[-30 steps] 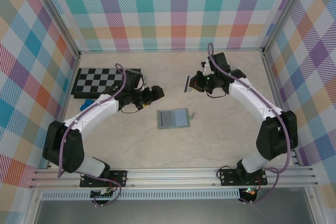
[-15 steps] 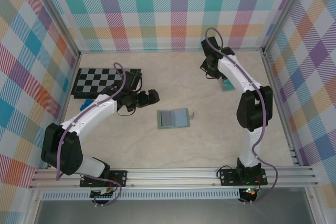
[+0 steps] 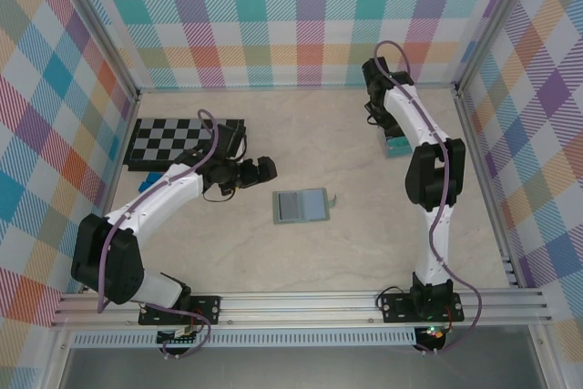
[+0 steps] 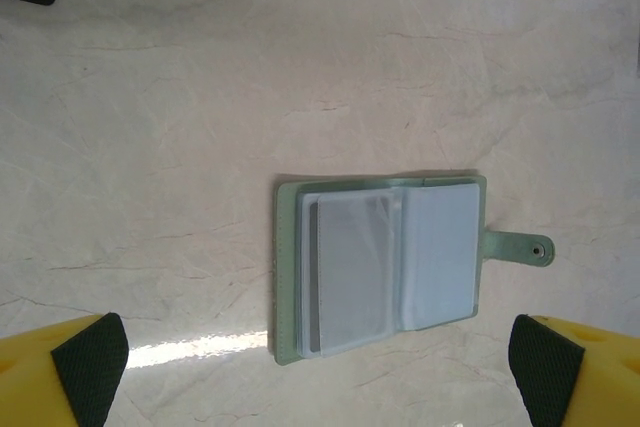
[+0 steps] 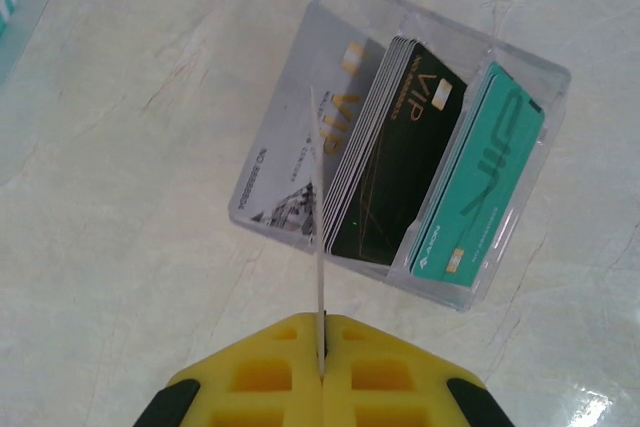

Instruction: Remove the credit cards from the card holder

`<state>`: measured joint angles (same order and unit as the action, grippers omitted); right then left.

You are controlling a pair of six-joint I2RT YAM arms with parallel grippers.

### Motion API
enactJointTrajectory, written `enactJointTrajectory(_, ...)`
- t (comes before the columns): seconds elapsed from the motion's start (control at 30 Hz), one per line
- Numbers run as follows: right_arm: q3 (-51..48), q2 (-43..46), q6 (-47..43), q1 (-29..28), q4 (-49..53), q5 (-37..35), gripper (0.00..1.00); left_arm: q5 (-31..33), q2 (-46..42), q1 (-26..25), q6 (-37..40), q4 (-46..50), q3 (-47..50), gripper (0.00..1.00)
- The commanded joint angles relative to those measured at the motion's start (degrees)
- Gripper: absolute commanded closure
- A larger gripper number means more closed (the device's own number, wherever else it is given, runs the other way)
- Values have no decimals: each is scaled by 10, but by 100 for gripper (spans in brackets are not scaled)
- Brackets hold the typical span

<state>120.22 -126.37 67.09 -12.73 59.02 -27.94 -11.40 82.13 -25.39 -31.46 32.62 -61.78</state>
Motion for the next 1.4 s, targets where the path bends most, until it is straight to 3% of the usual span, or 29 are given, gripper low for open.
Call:
enactJointTrajectory(0.0, 29, -15, 57, 8, 23, -13, 100, -23, 5, 10, -6, -15, 13, 0)
enactJointTrajectory(0.43, 41, -47, 146, 25, -6, -22, 100, -55, -3, 10, -12, -34, 34, 0)
enactJointTrajectory(1.23, 34, -74, 167, 48, -46, 60, 100, -68, 6, 10, -8, -38, 47, 0)
enactJointTrajectory(1.37, 26, -73, 164, 52, -58, 78, 93, -74, 7, 10, -3, -40, 47, 0)
